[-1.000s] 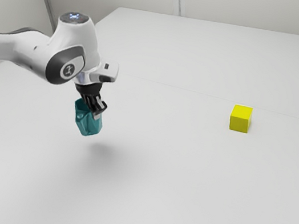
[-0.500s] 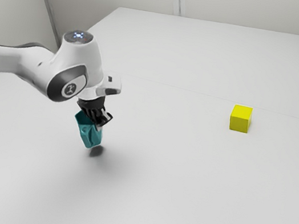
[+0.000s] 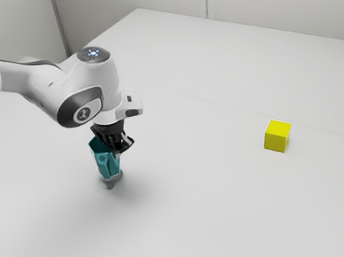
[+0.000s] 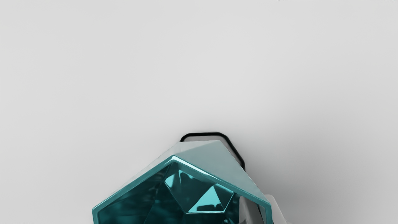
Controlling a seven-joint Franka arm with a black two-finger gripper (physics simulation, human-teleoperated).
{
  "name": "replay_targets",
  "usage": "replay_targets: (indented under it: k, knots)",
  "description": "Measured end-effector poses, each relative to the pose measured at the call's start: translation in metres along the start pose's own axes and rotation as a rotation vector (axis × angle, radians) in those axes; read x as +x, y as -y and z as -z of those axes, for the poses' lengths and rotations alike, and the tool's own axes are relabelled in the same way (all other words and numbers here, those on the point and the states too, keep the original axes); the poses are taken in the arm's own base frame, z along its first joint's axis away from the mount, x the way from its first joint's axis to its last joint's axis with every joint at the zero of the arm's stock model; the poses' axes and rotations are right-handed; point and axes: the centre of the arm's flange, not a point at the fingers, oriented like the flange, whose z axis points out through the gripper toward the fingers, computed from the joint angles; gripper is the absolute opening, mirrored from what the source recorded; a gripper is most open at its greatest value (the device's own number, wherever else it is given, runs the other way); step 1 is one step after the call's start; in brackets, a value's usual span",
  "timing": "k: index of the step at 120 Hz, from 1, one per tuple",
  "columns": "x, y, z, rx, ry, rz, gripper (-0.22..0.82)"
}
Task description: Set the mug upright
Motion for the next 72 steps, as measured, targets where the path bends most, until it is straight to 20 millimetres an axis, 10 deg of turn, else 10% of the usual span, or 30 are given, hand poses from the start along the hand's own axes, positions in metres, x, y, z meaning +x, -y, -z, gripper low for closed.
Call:
replay_targets:
  k: [72]
  knots:
    - [0.002, -0.009, -0.021, 0.0, 0.019, 0.066, -0.18]
